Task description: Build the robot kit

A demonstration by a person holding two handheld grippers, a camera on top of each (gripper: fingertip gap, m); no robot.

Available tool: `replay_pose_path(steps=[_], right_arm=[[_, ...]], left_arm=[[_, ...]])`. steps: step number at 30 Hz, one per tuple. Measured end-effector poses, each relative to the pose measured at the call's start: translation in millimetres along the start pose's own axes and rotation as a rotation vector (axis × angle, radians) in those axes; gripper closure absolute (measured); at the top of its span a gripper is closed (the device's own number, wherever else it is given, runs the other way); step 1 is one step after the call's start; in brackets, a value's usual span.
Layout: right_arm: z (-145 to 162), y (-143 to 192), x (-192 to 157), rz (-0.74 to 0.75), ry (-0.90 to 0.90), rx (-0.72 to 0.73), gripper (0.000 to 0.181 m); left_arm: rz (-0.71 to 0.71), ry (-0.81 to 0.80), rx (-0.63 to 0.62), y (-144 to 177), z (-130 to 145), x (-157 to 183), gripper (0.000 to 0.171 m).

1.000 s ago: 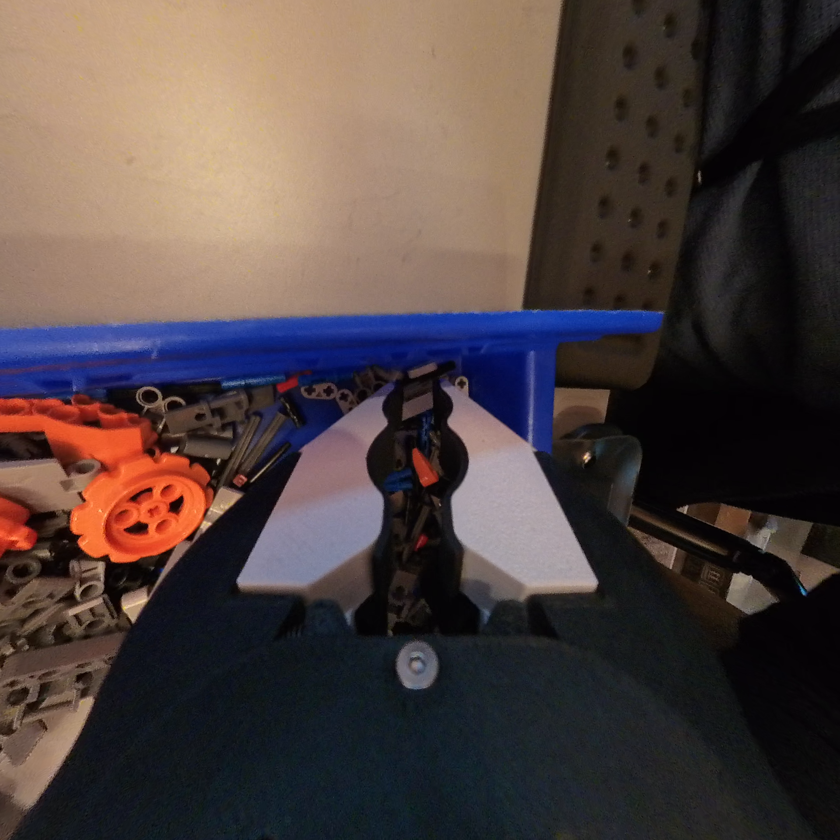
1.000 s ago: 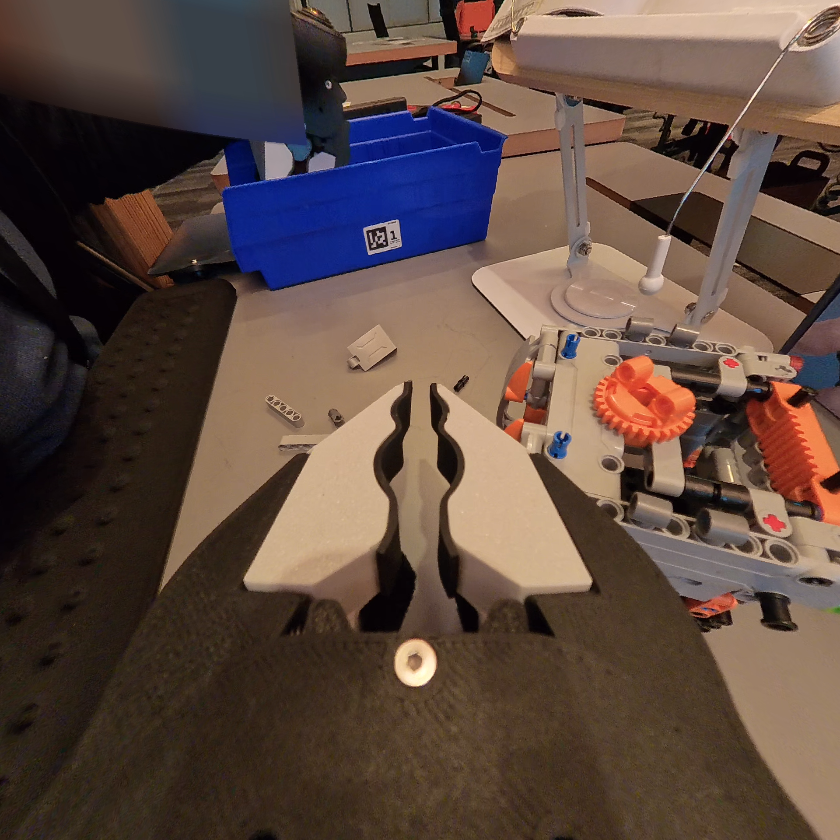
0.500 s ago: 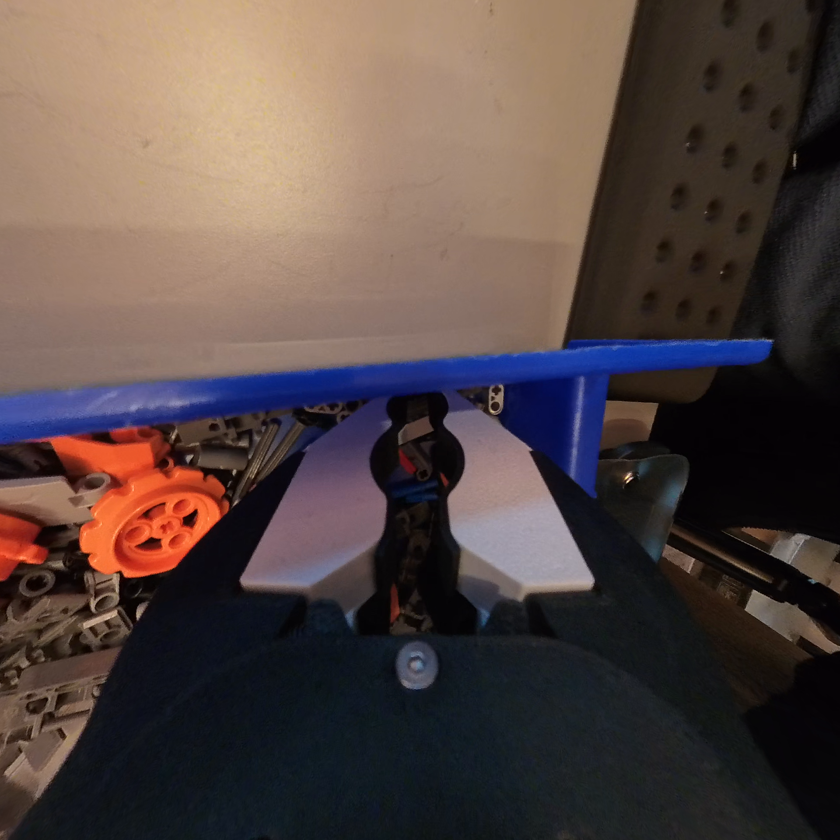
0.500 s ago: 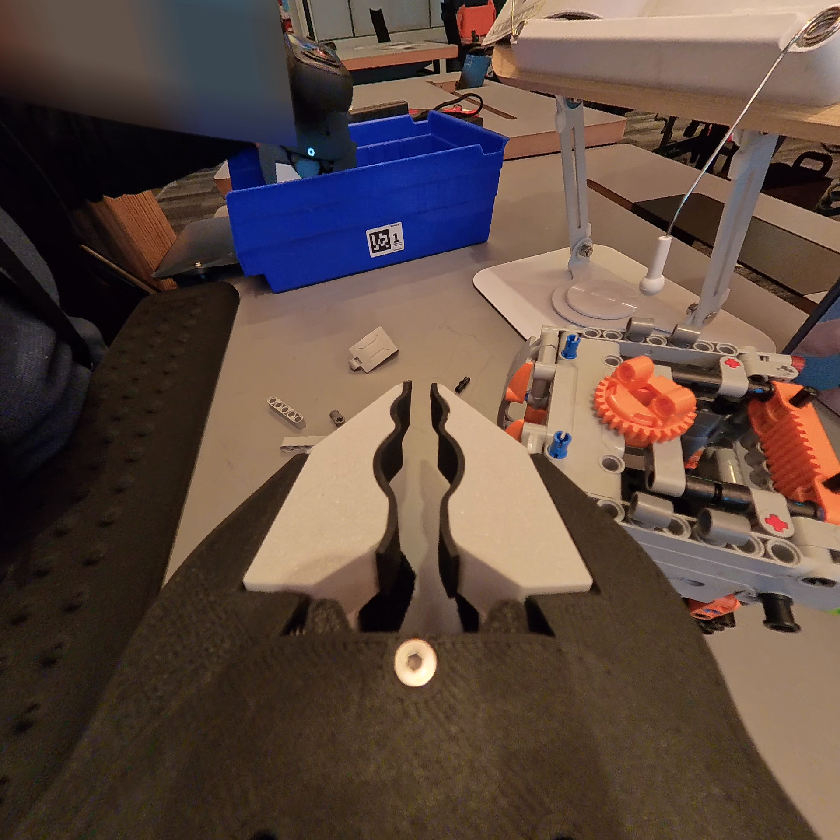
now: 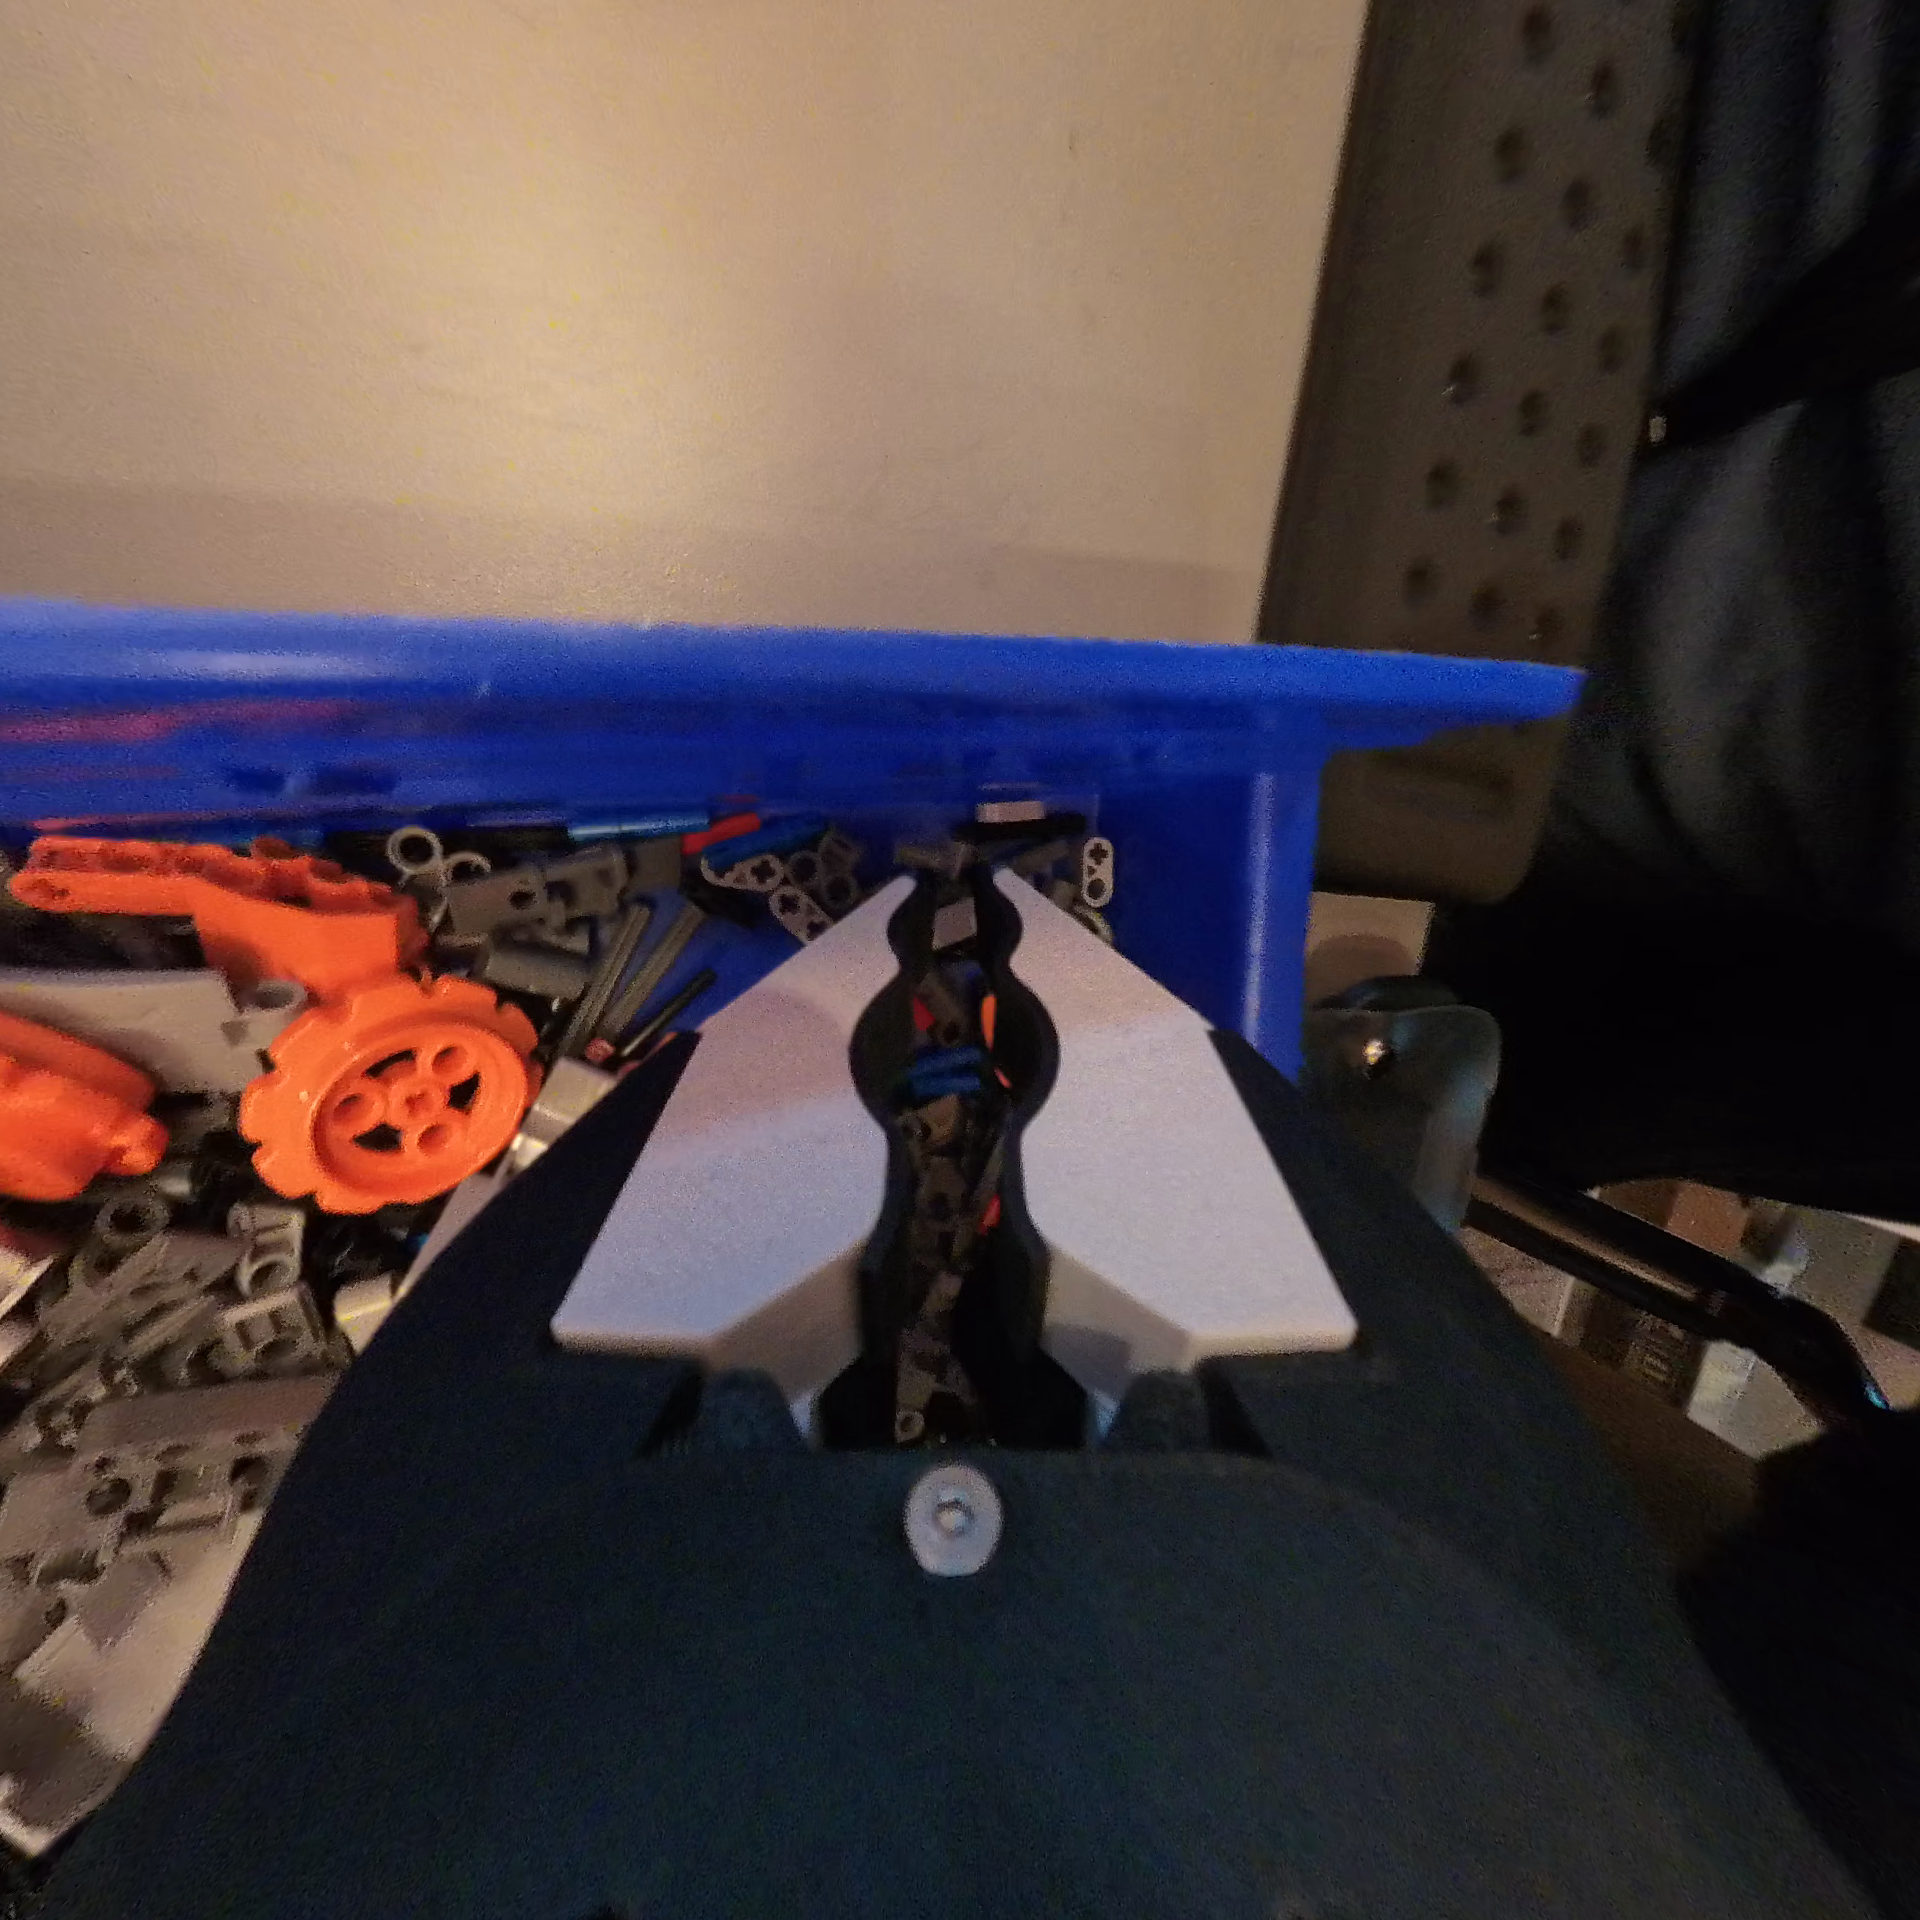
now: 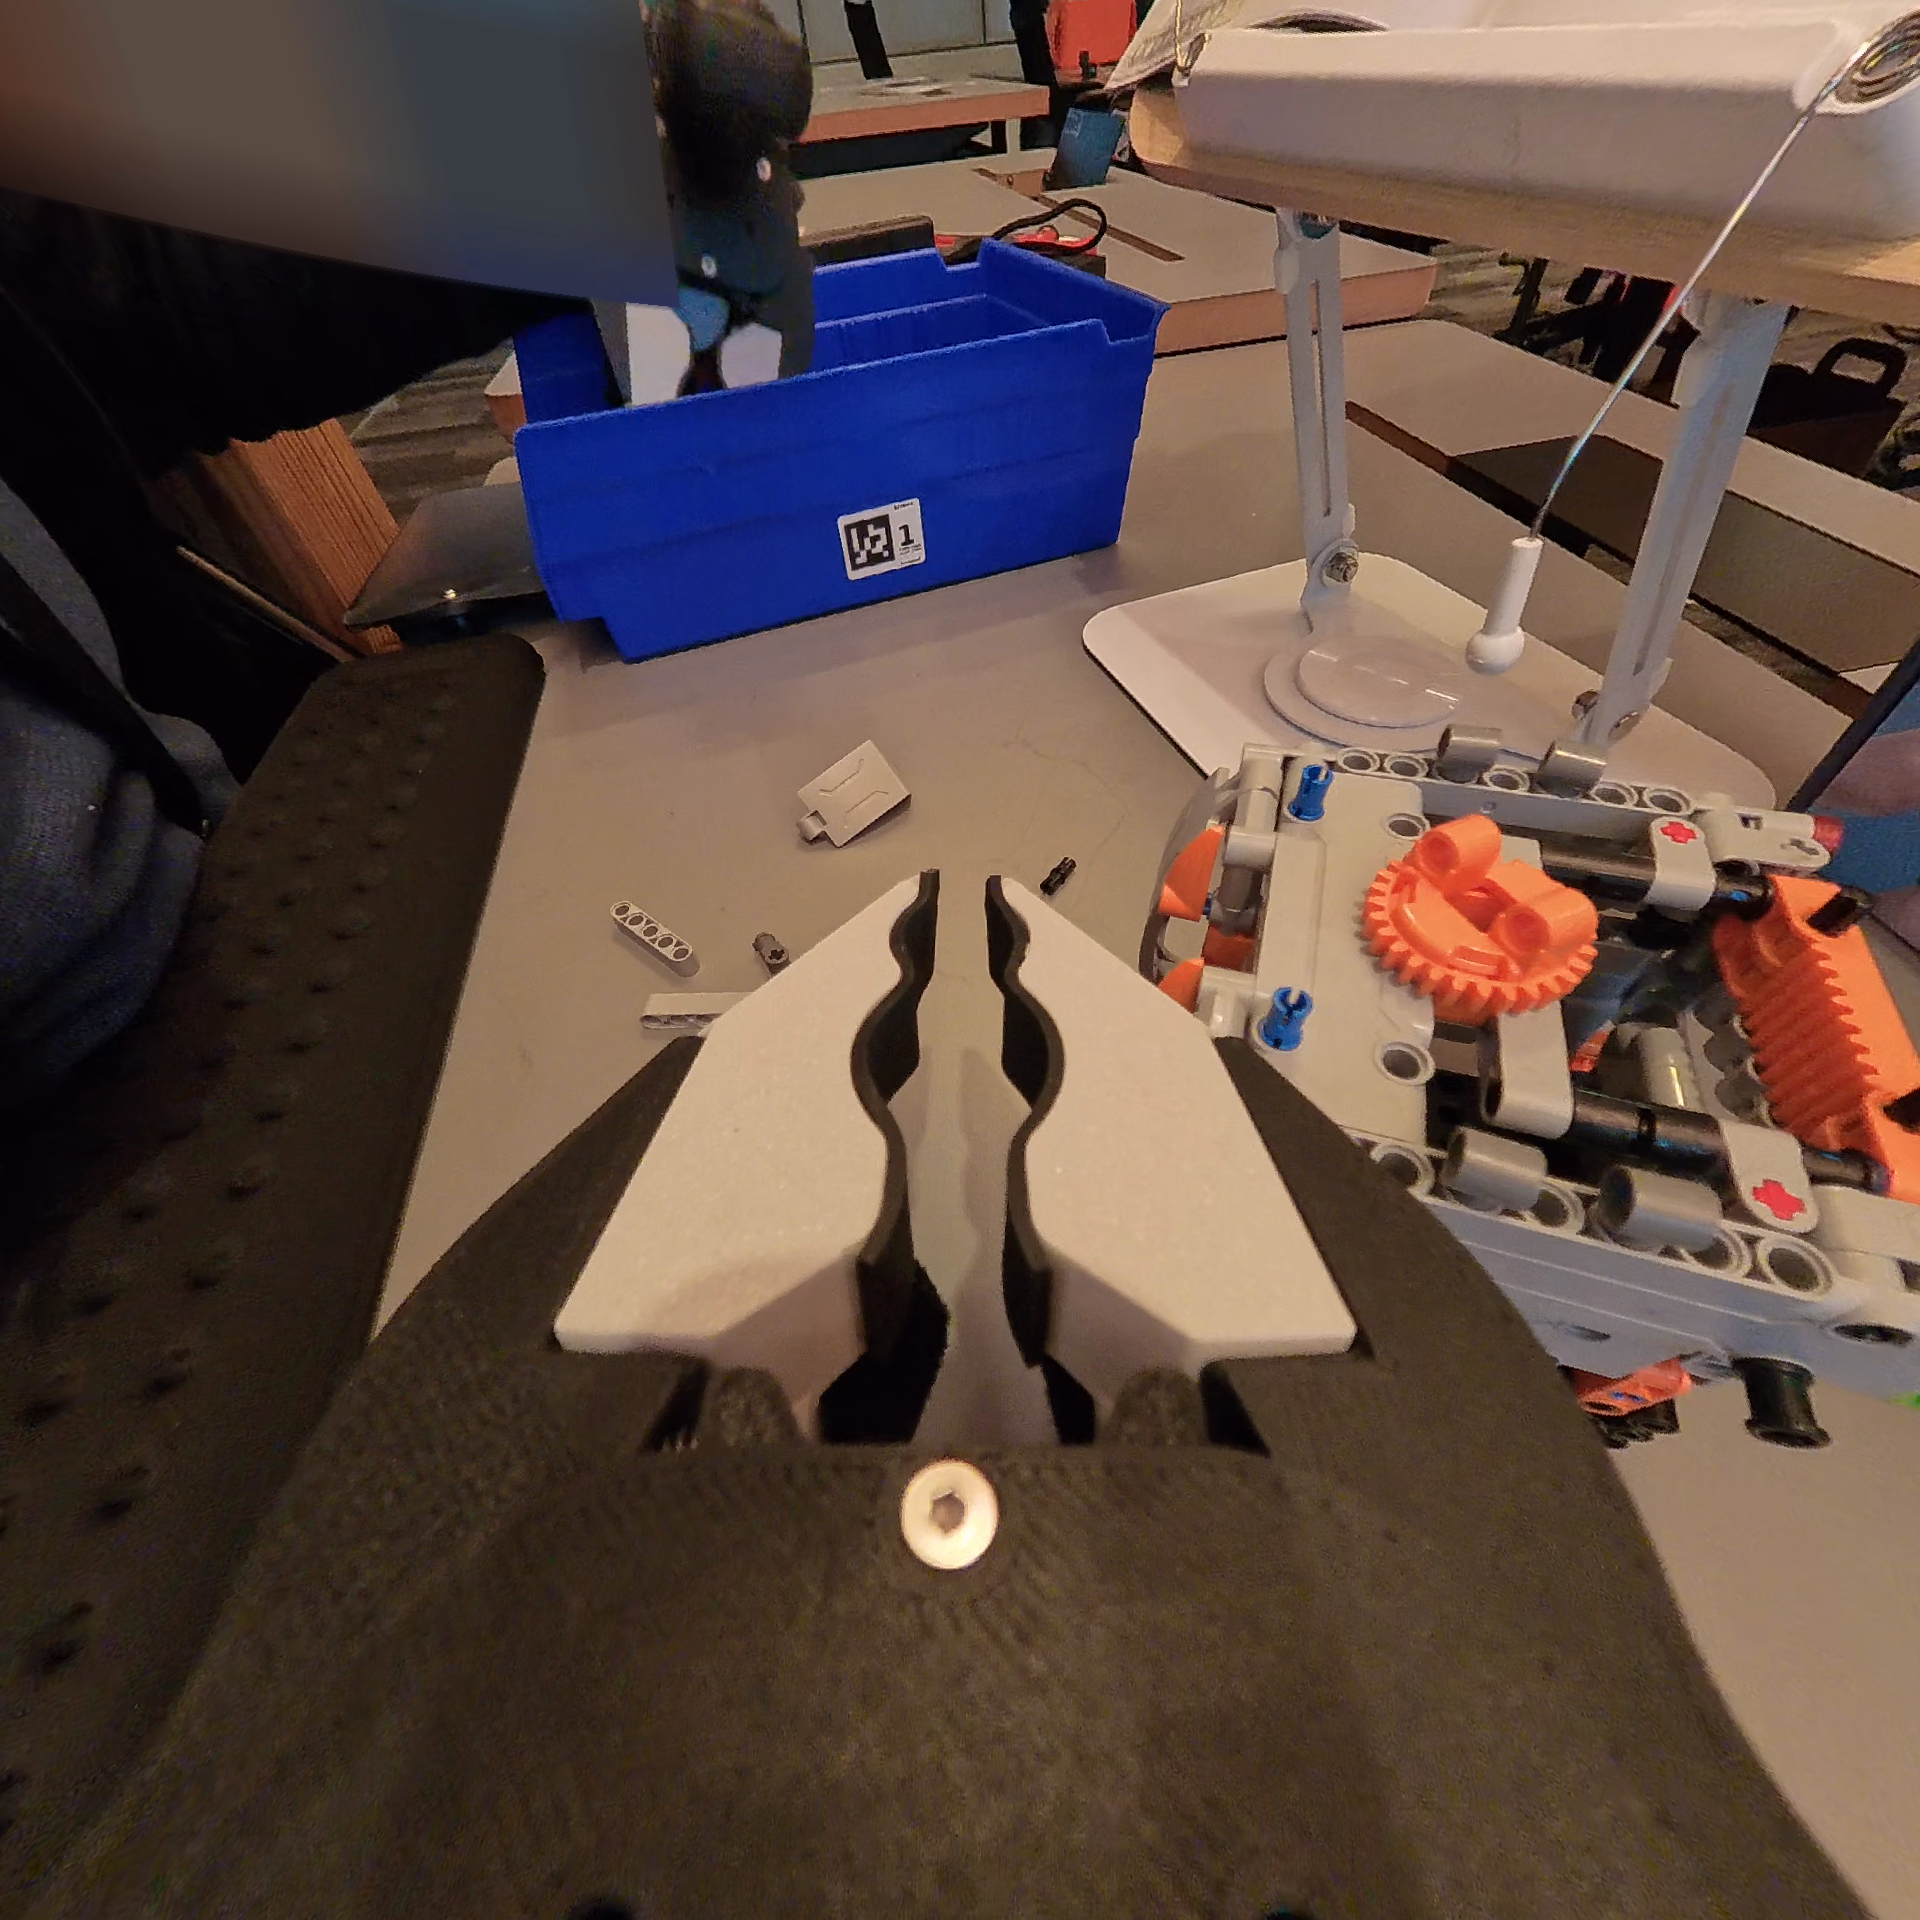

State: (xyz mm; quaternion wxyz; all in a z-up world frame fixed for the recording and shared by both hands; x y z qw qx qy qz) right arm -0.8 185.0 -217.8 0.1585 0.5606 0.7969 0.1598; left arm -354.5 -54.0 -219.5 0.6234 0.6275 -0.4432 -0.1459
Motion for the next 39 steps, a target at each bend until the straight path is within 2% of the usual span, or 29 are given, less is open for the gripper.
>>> replay_pose_path(steps=[1, 8, 13, 16, 18, 22, 26, 28, 30, 33, 35, 37, 39], right_arm=[[-0.3, -0.2, -0.5, 0.001, 0.003, -0.003, 0.175], [-5.3, 1.9, -4.7, 0.005, 0.028, 0.007, 0.175], [-10.8, 6.7, -9.3, 0.011, 0.056, 0.026, 0.175], [-12.7, 7.3, -11.3, 0.011, 0.068, 0.030, 0.175], [-13.3, 8.1, -12.0, 0.017, 0.075, 0.027, 0.175], [-14.3, 10.6, -12.4, 0.023, 0.082, 0.032, 0.175], [-14.3, 10.9, -13.2, 0.023, 0.089, 0.029, 0.175], [-14.1, 11.3, -13.0, 0.022, 0.088, 0.029, 0.175], [-14.5, 12.0, -13.3, 0.021, 0.091, 0.031, 0.175], [-15.1, 12.9, -13.9, 0.024, 0.096, 0.032, 0.175], [-15.2, 13.1, -13.9, 0.025, 0.098, 0.031, 0.175], [-15.4, 13.5, -14.0, 0.024, 0.099, 0.033, 0.175], [-15.8, 14.0, -14.5, 0.021, 0.100, 0.035, 0.175]], left_arm=[[0.006, -0.008, 0.033, 6.8, 2.2, 1.4, 0.167], [0.105, -0.128, 0.440, 62.6, 13.8, 18.7, 0.167], [0.104, -0.163, 0.519, 79.6, 13.4, 27.6, 0.167], [0.062, -0.166, 0.506, 86.6, 2.9, 36.9, 0.167], [0.027, -0.172, 0.463, 87.9, -14.3, 48.5, 0.167], [-0.080, -0.171, 0.363, 76.9, -66.6, 73.1, 0.166], [-0.131, -0.104, 0.346, 46.8, -126.2, 94.6, 0.167], [-0.179, -0.073, 0.306, 28.8, -144.8, 96.9, 0.167], [-0.150, -0.074, 0.299, 13.4, -158.6, 99.0, 0.167], [-0.381, -0.014, 0.108, -13.2, -164.7, 78.8, 0.167], [-0.388, 0.029, 0.075, -29.5, -171.1, 74.9, 0.167], [-0.465, 0.036, -0.004, -47.8, -174.7, 72.7, 0.167], [-0.500, 0.048, -0.030, -60.8, -176.3, 68.7, 0.167]])
Point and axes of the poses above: each gripper's, where its closed fingertips meet, y back along the fingers, z out of its underside, x = y × z across the jaws, the point moved 10 cm from there along y, back along the fingers, and after that the axes turned 10 degrees about -x, right-handed, at the moved point
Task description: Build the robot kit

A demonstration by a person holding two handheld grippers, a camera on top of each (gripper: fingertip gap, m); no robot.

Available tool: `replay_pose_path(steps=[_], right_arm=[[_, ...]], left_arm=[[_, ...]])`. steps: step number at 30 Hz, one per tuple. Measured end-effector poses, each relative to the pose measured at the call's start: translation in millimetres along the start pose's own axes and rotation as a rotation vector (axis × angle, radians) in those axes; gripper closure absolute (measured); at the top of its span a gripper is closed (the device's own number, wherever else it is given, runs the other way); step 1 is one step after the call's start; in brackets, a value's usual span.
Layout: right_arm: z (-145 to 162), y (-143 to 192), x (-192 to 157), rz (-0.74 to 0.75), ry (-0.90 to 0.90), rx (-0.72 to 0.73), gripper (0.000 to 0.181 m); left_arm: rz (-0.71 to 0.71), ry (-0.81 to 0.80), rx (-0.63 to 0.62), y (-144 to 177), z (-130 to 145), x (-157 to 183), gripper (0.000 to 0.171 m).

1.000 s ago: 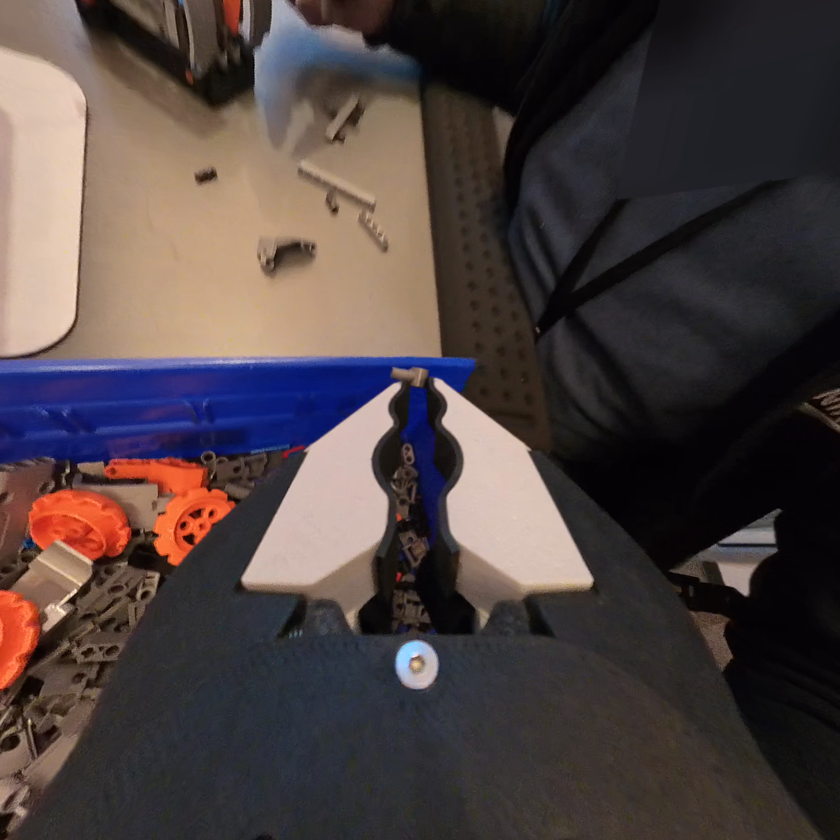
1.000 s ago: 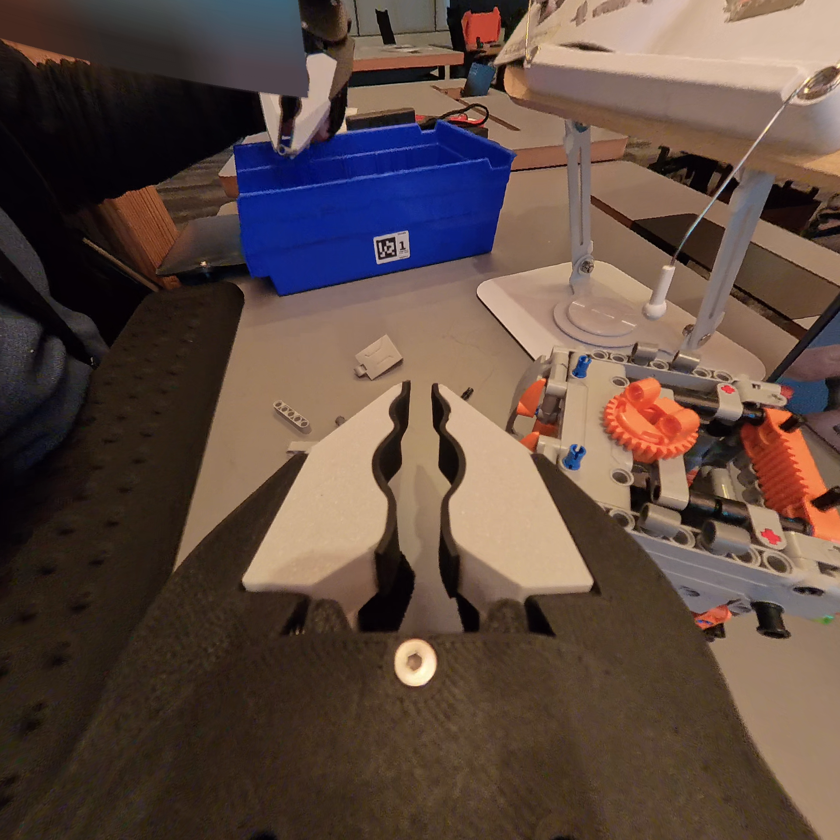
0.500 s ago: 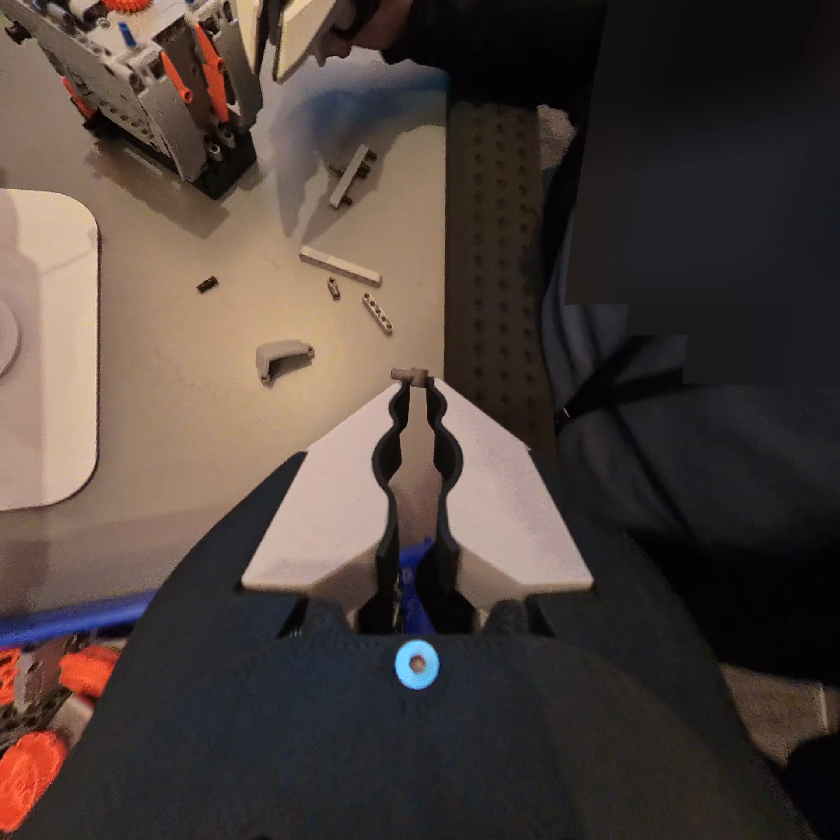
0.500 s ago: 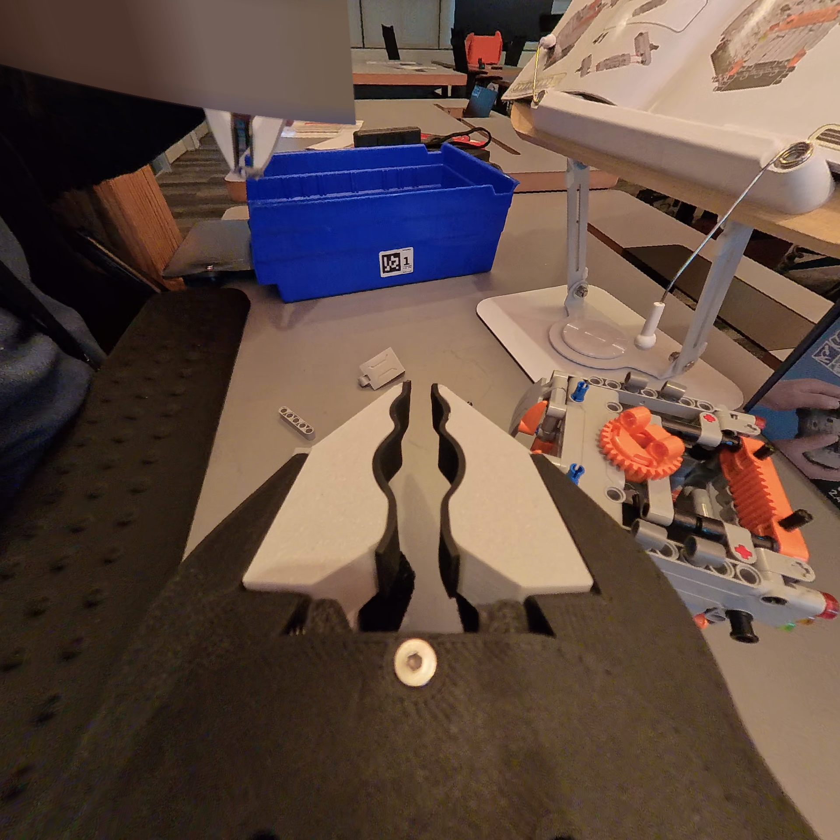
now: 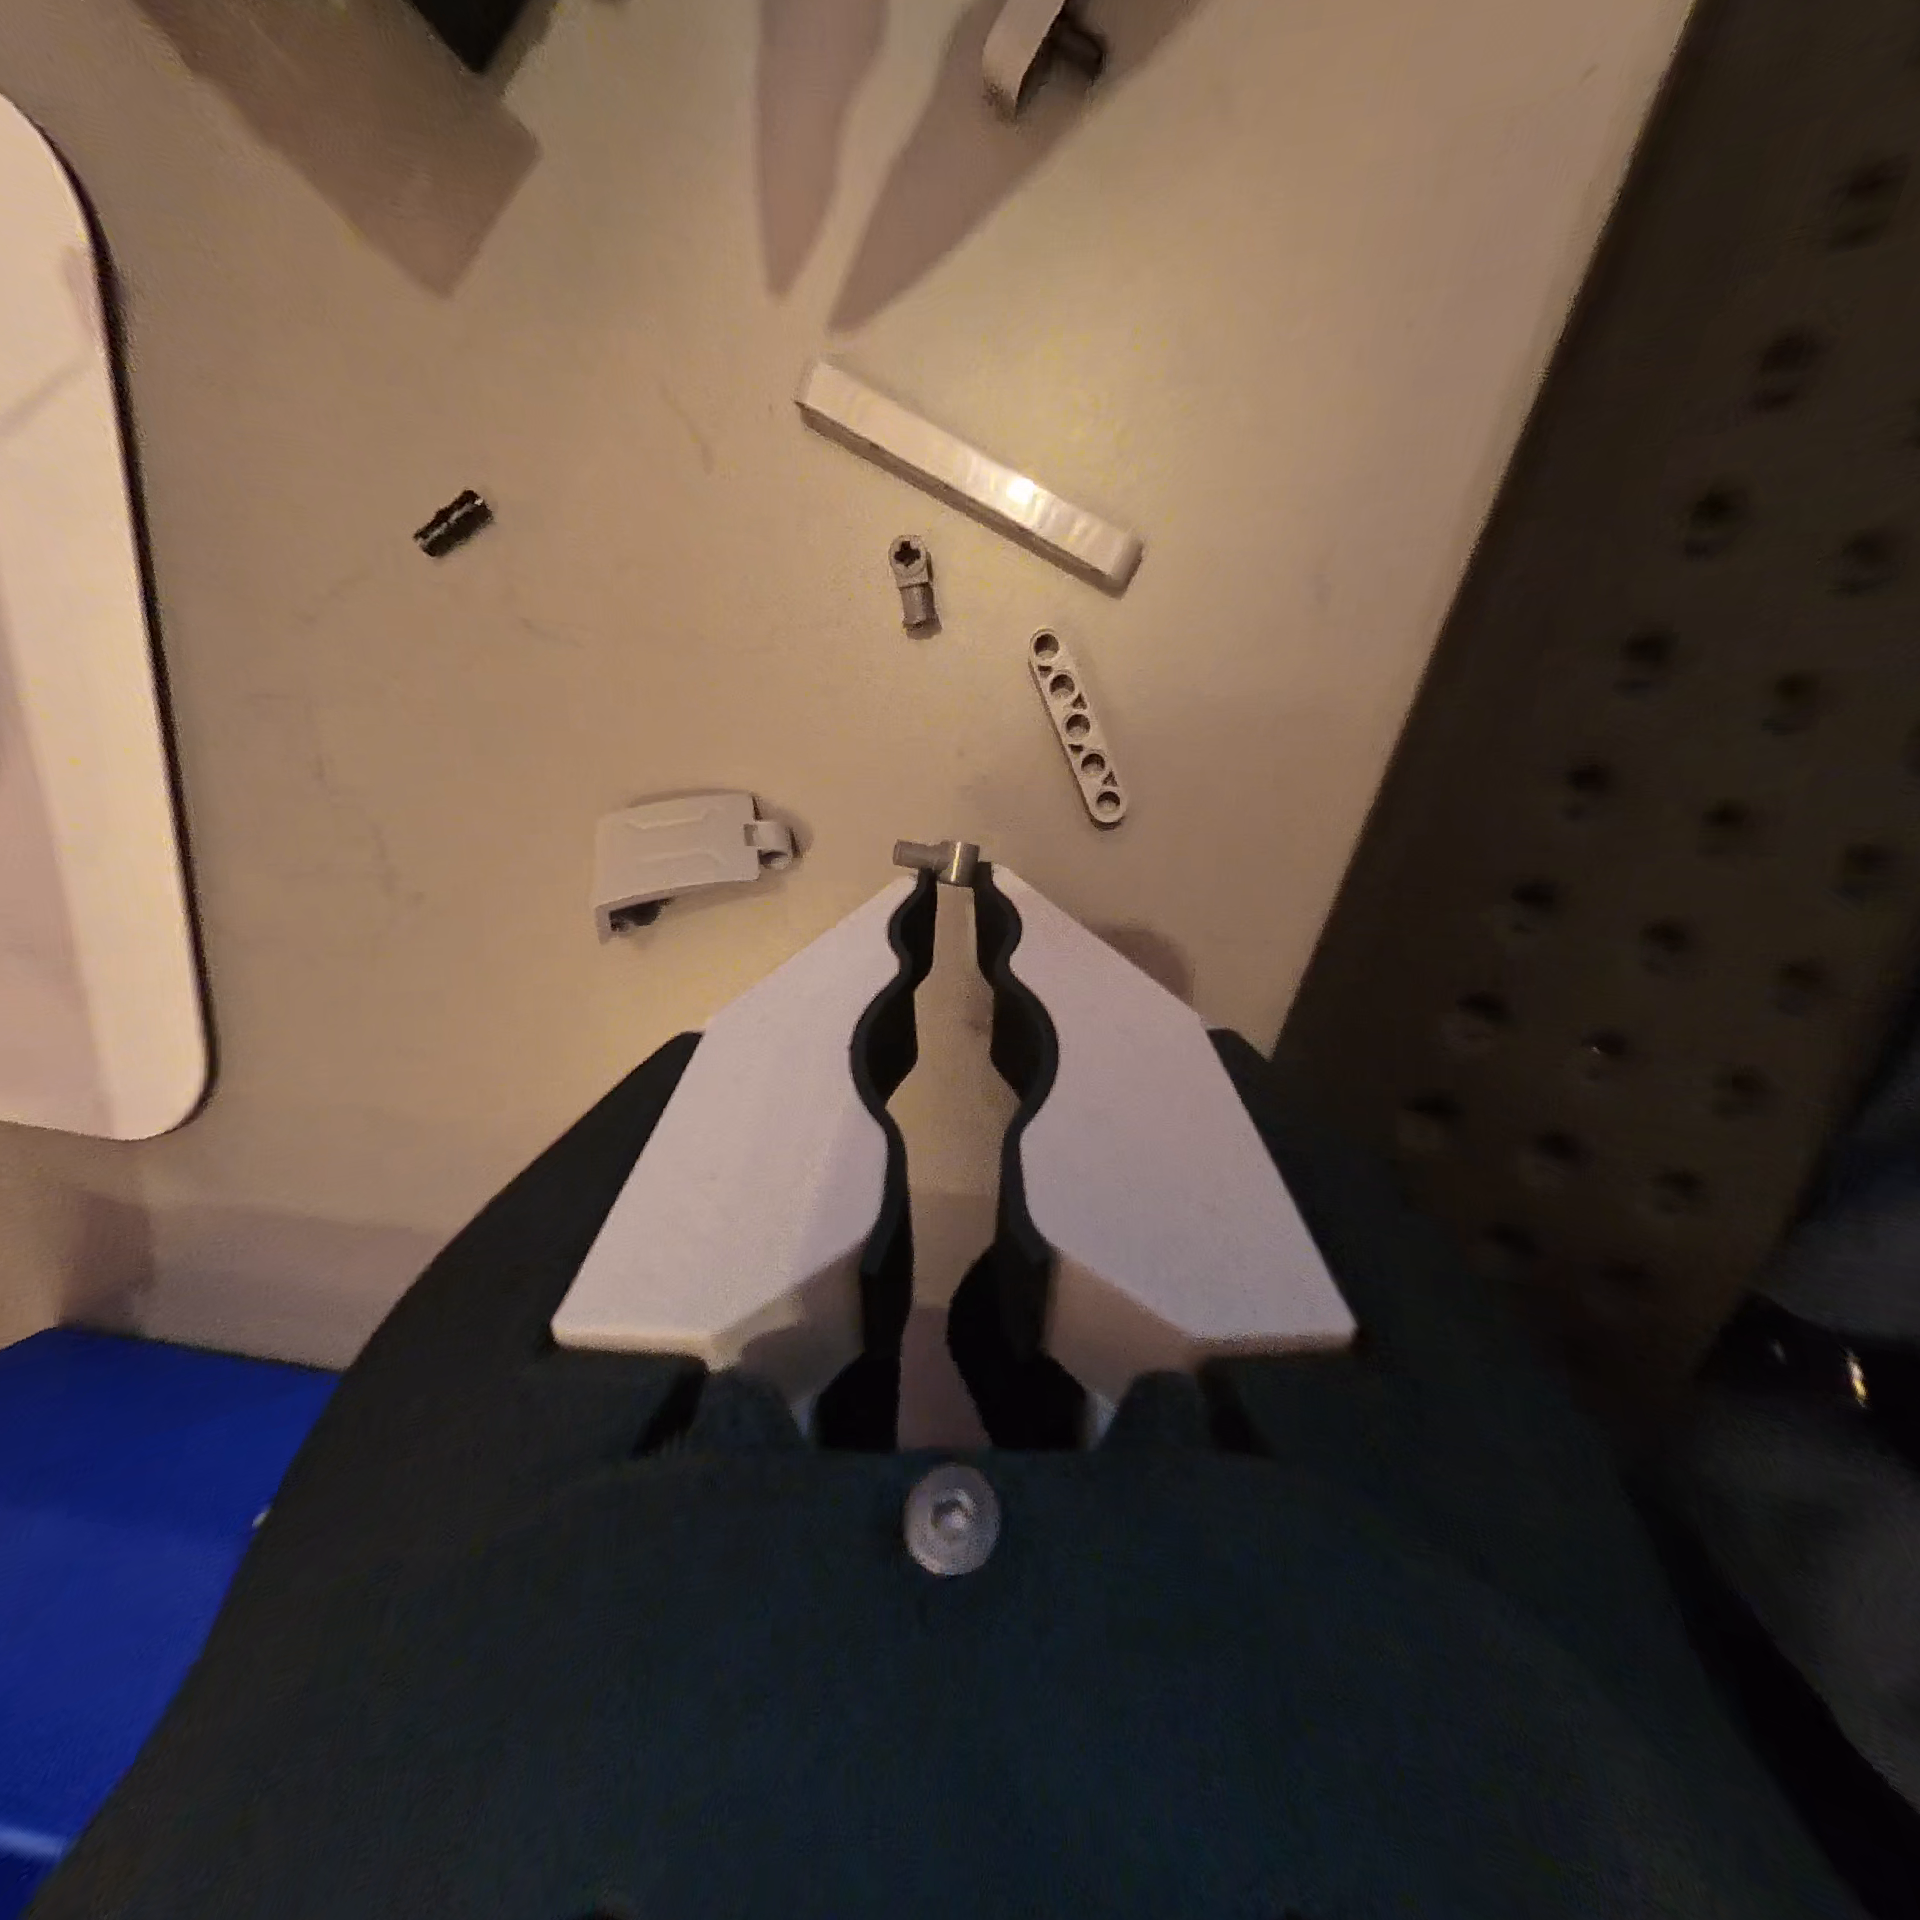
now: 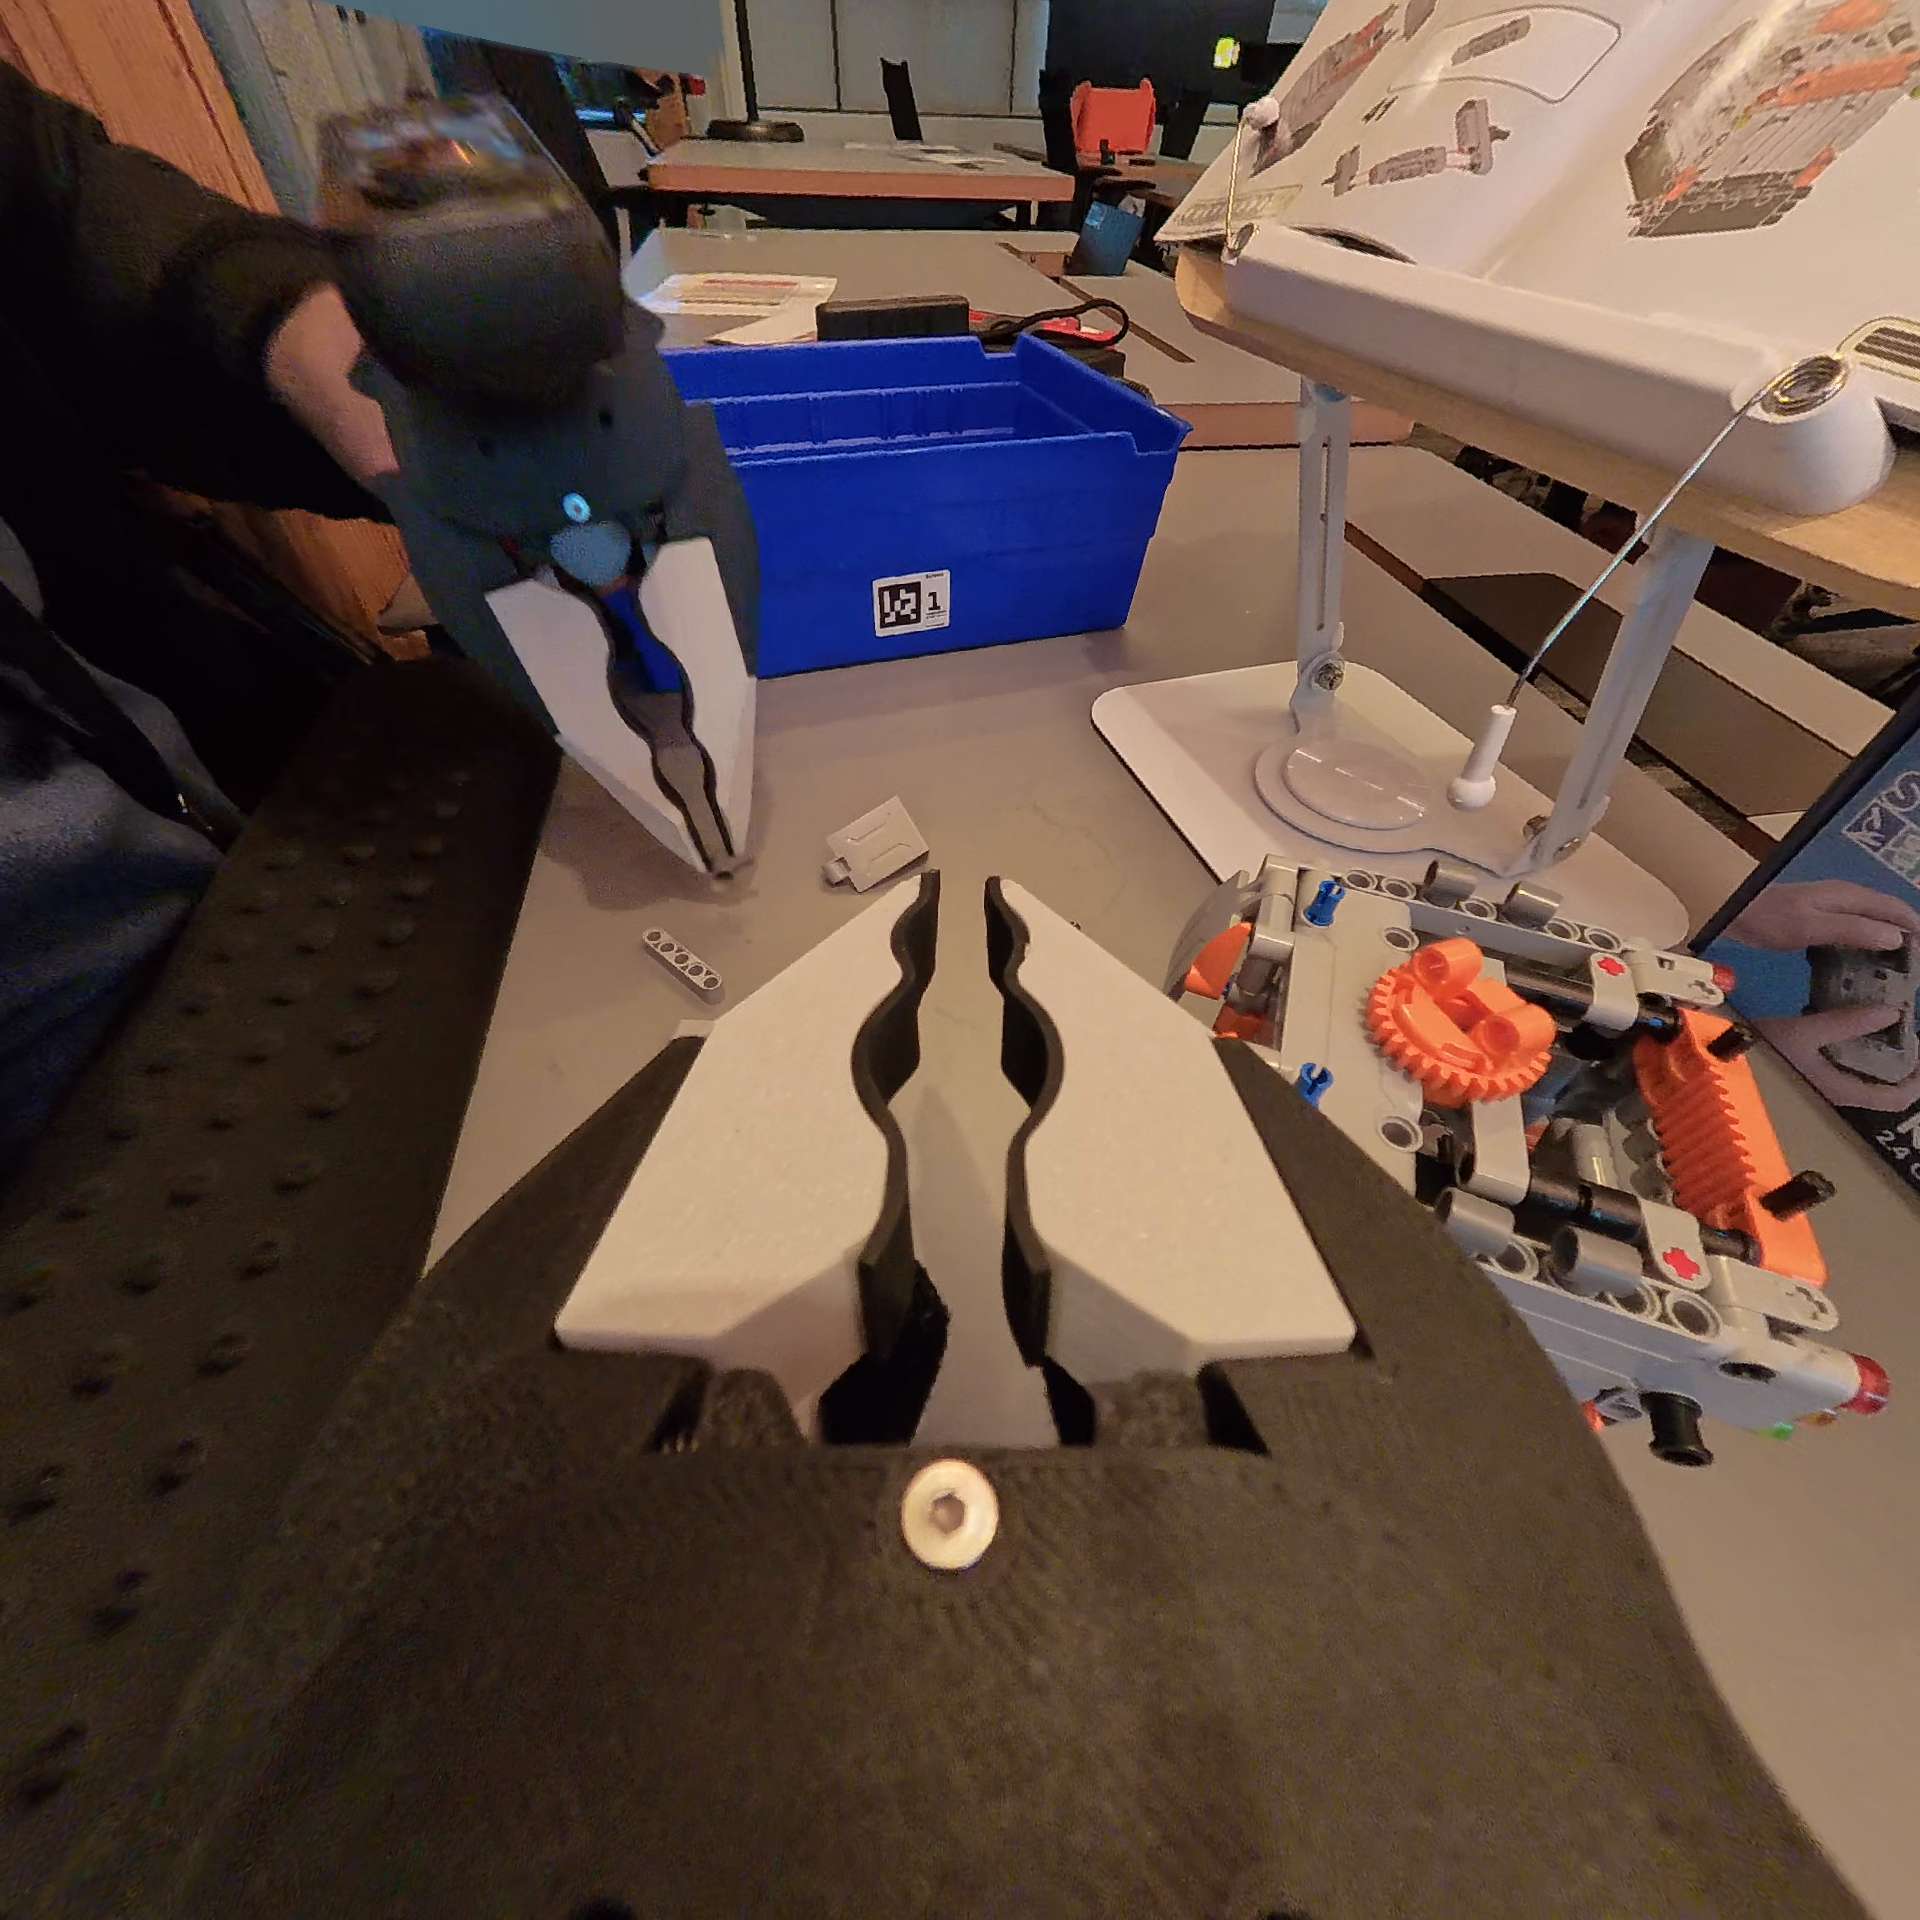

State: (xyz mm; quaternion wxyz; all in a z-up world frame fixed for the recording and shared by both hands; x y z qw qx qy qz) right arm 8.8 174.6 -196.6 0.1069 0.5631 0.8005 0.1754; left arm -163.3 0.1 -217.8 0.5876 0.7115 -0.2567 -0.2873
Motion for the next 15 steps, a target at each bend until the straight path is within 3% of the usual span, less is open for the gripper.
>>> replay_pose_path(steps=[4, 15], right_arm=[[-1.1, 1.0, -1.1, -0.001, 0.007, 0.003, 0.175], [-1.0, 0.7, -1.4, -0.010, 0.005, 0.004, 0.175]], left_arm=[[0.039, 0.073, -0.022, -18.4, 3.7, -4.7, 0.167], [0.147, 0.129, -0.037, -20.3, -0.1, -7.9, 0.166]])
Point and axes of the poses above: each gripper's, where its closed fingertips meet, y back along the fingers, z out of its underside, x = y × z across the jaws, the point moved 10 cm from there along y, back along the fingers, and after that the axes turned 10 degrees about -x, right-handed, at the moved point
